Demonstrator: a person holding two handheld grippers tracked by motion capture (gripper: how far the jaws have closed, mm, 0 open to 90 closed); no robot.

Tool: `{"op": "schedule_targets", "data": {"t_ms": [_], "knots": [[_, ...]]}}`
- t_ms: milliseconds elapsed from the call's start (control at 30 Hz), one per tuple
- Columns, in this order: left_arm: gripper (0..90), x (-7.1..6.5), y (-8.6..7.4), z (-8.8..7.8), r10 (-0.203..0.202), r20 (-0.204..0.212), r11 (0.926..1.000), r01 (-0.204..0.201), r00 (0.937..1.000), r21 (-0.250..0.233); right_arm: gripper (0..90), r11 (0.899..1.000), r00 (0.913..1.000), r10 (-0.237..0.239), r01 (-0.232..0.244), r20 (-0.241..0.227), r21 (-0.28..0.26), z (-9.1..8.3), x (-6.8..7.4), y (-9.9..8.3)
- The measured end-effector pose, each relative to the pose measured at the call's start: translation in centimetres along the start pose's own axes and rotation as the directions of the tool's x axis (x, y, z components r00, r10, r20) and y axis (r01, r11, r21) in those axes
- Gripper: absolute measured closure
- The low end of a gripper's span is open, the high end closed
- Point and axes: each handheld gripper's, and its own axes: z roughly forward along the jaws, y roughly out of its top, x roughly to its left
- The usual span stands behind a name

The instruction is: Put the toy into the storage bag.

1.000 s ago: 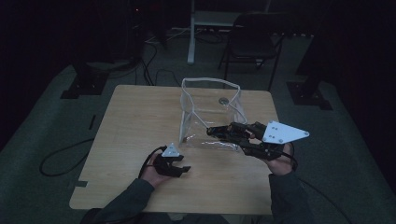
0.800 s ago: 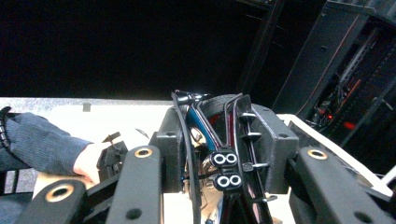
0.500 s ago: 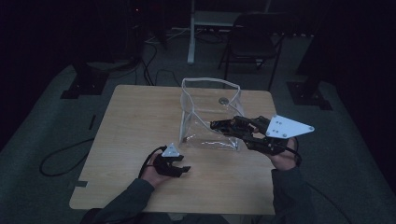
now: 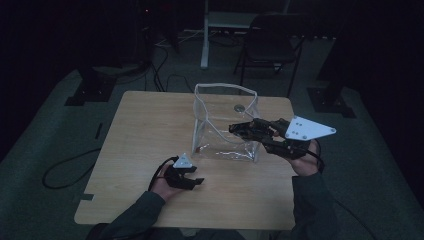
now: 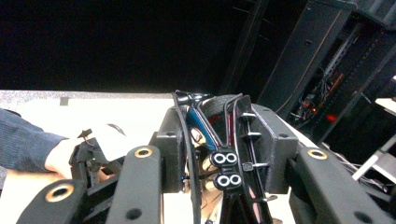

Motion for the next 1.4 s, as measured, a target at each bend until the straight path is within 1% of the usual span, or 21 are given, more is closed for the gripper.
{"op": "schedule_targets", "data": {"t_ms": [133,300,633,867,1067,1400], "knots": [[40.9,0.0,0.0,0.0,0.002,0.001,1.0000,-0.002,1.0000,0.001,59.5,1.000,1.0000,0.001,-0.001,0.006,0.014,0.2,-0.4,-0.1],[40.9,0.0,0.0,0.0,0.001,0.001,1.0000,-0.001,1.0000,0.001,59.5,1.000,0.9999,0.011,-0.011,0.008,0.015,0.4,-0.9,-0.2],[40.9,0.0,0.0,0.0,-0.001,0.000,1.0000,0.001,1.0000,0.000,59.5,0.999,0.9998,0.015,-0.016,0.014,0.050,0.9,-2.0,-0.3],[40.9,0.0,0.0,0.0,-0.001,0.001,1.0000,0.001,1.0000,0.000,59.5,0.998,0.9995,0.027,-0.028,0.017,0.055,1.2,-2.9,-0.6],[40.9,0.0,0.0,0.0,-0.002,0.002,1.0000,0.002,1.0000,0.001,59.5,0.996,0.9994,0.030,-0.031,0.017,0.080,1.7,-3.3,-0.9],[41.0,0.0,0.0,0.0,-0.004,0.004,1.0000,0.004,1.0000,0.001,59.5,0.994,0.9991,0.041,-0.043,0.013,0.103,2.5,-3.9,-1.3]]}}
